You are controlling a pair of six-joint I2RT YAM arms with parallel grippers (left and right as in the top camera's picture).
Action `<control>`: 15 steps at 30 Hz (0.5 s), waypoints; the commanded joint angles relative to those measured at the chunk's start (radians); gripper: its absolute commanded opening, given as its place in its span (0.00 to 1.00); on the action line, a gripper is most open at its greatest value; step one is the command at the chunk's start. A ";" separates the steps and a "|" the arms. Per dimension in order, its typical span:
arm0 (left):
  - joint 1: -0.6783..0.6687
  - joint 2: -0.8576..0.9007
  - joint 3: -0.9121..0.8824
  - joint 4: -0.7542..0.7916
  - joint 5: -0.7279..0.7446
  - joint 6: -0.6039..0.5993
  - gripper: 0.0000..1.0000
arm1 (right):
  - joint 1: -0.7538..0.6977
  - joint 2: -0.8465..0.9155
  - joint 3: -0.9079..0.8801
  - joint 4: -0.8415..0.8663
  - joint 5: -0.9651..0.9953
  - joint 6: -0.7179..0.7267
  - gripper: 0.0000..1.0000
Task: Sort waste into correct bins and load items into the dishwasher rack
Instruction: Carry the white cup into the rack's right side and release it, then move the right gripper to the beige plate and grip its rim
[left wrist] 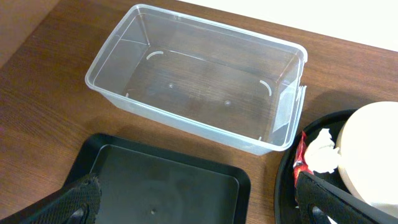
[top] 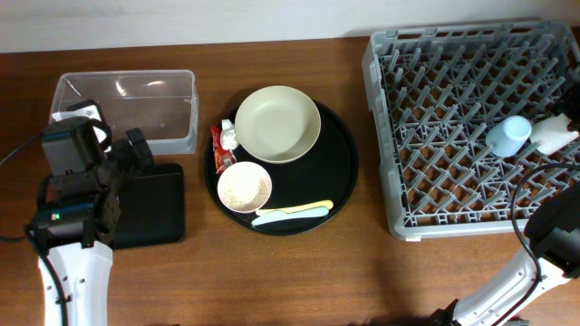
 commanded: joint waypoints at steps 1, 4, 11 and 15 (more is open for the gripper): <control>0.003 -0.002 0.016 -0.001 0.011 -0.013 1.00 | 0.002 -0.018 0.007 -0.027 -0.143 -0.074 0.72; 0.003 -0.002 0.016 -0.001 0.011 -0.013 1.00 | 0.002 -0.092 0.048 -0.072 -0.293 -0.133 0.73; 0.003 -0.002 0.016 -0.001 0.011 -0.013 1.00 | 0.056 -0.332 0.085 -0.149 -0.454 -0.140 0.88; 0.003 -0.002 0.016 -0.001 0.011 -0.013 1.00 | 0.231 -0.415 0.085 -0.199 -0.454 -0.140 0.98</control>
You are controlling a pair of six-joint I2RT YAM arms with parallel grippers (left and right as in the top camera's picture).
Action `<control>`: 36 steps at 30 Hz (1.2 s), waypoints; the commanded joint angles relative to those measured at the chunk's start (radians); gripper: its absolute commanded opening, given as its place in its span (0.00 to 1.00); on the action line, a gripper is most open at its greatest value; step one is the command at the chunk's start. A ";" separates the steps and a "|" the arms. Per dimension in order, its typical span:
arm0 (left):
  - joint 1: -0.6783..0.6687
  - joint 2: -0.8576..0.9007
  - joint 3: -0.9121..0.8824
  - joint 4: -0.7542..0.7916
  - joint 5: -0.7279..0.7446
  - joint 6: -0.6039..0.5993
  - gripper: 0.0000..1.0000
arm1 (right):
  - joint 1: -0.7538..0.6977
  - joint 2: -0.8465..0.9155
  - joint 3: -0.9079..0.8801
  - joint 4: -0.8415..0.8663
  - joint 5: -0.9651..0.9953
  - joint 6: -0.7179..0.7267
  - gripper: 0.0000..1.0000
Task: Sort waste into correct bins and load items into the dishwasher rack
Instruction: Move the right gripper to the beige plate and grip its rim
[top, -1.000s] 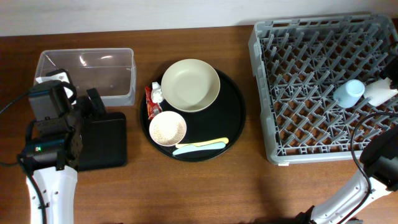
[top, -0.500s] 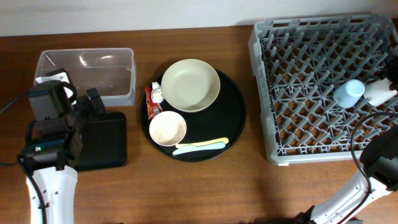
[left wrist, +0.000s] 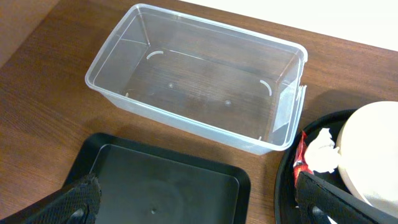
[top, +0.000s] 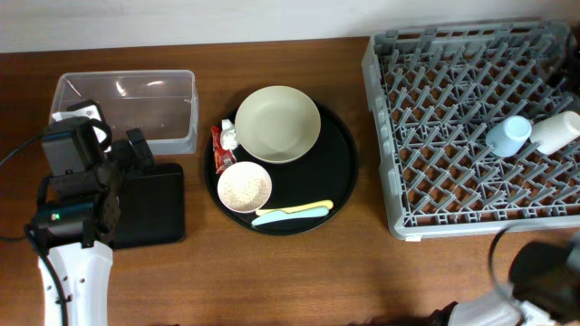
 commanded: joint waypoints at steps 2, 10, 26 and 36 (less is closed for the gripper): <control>0.003 -0.002 0.016 0.000 0.011 -0.013 1.00 | 0.246 -0.041 0.011 -0.046 -0.060 -0.013 0.98; 0.003 -0.002 0.016 0.000 0.011 -0.013 1.00 | 0.742 0.125 0.007 -0.058 0.083 -0.013 0.94; 0.003 -0.002 0.016 0.000 0.011 -0.013 1.00 | 0.963 0.557 0.008 0.072 0.357 0.188 0.78; 0.003 -0.002 0.016 0.000 0.011 -0.013 1.00 | 0.962 0.628 0.002 0.140 0.425 0.347 0.70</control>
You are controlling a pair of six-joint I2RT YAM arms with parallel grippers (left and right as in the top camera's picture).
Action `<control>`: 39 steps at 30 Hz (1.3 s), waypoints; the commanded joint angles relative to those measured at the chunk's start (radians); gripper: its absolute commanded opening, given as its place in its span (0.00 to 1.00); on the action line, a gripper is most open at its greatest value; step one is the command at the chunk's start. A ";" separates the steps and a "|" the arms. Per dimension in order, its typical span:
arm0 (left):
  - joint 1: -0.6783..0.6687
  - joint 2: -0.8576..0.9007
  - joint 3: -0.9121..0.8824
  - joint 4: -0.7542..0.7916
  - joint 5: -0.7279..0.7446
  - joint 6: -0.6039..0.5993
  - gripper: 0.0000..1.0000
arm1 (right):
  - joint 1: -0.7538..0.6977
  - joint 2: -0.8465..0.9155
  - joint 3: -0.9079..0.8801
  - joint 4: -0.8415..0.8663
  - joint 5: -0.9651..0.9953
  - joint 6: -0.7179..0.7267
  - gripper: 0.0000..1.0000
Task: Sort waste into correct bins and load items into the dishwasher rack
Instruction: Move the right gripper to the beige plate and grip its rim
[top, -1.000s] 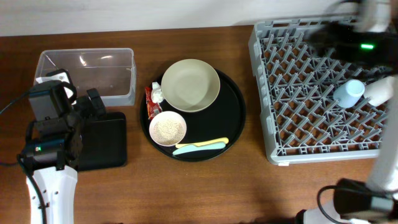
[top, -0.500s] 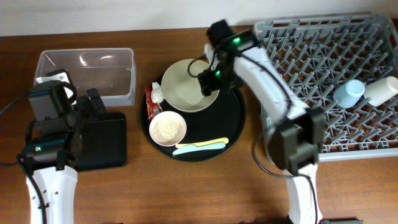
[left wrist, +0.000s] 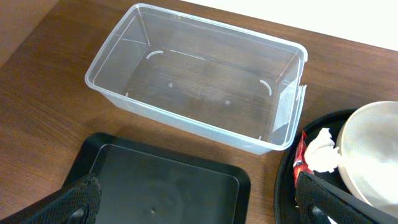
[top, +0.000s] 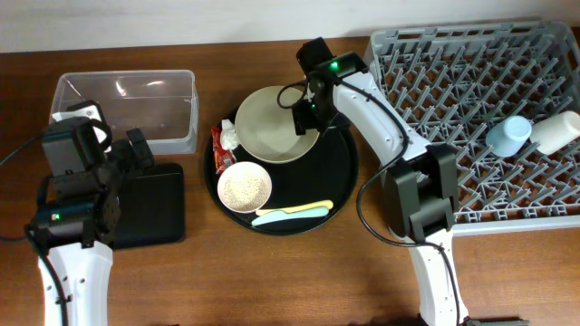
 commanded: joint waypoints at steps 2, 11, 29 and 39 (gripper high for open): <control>0.003 -0.002 0.016 0.001 0.010 -0.013 1.00 | -0.002 0.050 -0.001 0.052 0.045 0.089 0.69; 0.003 -0.002 0.016 0.001 0.010 -0.013 1.00 | -0.010 0.082 -0.002 0.081 0.104 0.109 0.59; 0.003 -0.002 0.016 0.001 0.010 -0.013 1.00 | -0.060 0.080 -0.031 0.115 0.137 0.108 0.14; 0.003 -0.002 0.016 0.001 0.010 -0.013 1.00 | -0.092 0.011 -0.016 0.082 0.137 0.011 0.04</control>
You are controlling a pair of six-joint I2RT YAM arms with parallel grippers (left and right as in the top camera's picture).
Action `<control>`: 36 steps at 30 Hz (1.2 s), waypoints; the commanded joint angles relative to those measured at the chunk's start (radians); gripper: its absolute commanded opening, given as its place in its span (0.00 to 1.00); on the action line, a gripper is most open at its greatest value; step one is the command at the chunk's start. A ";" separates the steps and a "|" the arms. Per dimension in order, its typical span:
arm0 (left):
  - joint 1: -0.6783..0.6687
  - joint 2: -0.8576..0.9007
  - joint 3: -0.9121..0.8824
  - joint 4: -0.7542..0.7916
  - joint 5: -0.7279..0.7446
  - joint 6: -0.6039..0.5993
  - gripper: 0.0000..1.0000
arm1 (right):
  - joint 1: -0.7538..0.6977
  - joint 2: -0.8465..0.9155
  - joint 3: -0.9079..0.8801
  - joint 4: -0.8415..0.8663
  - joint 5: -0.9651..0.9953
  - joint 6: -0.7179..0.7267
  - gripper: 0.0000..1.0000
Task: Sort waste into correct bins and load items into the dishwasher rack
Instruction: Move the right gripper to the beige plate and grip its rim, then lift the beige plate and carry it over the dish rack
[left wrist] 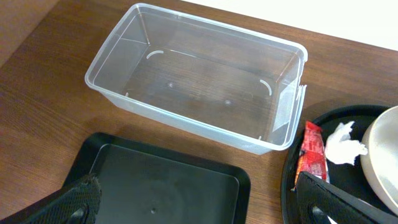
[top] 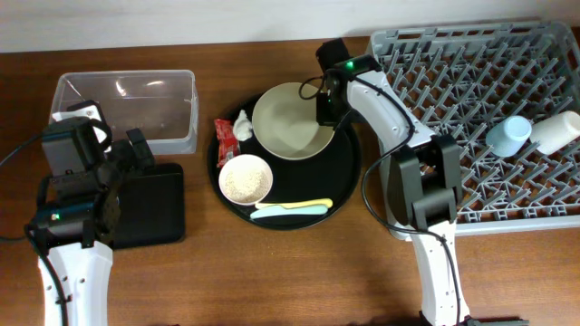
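A large cream bowl (top: 290,122) sits at the back of the round black tray (top: 349,172). My right gripper (top: 328,101) is at its right rim, shut on the rim. A red wrapper (top: 223,138) and a crumpled tissue (top: 242,127) lie uncovered at the tray's left; the wrapper (left wrist: 311,155) and the tissue (left wrist: 345,142) also show in the left wrist view. A small speckled bowl (top: 246,178) and two spoons (top: 290,210) lie at the tray's front. My left gripper (left wrist: 198,186) hangs open over the black bin (left wrist: 161,186), holding nothing.
A clear plastic bin (left wrist: 199,74) stands behind the black bin at the left. The grey dishwasher rack (top: 399,145) fills the right side and holds a blue cup (top: 507,136) and a white cup (top: 555,131).
The large bowl has shifted to the right with my right gripper on its rim. The wrapper and tissue, earlier partly tucked against it, now lie free. The left arm has not moved.
My right gripper was at the rack's right edge by the white cup. Then the arm was nearly out of view at the bottom right. Later it was at the large bowl's far right rim, and now the bowl sits further right.
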 commanded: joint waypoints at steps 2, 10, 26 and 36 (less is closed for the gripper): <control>0.003 -0.002 0.016 0.001 0.010 -0.013 1.00 | 0.001 -0.044 0.012 -0.024 0.050 -0.059 0.04; 0.003 -0.002 0.016 0.001 0.010 -0.013 1.00 | 0.000 -0.089 0.013 -0.058 0.126 -0.059 0.04; 0.003 -0.002 0.016 0.001 0.010 -0.013 1.00 | 0.000 -0.175 0.013 -0.197 0.140 -0.059 0.04; 0.003 -0.002 0.016 0.001 0.010 -0.013 1.00 | 0.000 -0.182 0.013 -0.233 0.166 -0.059 0.04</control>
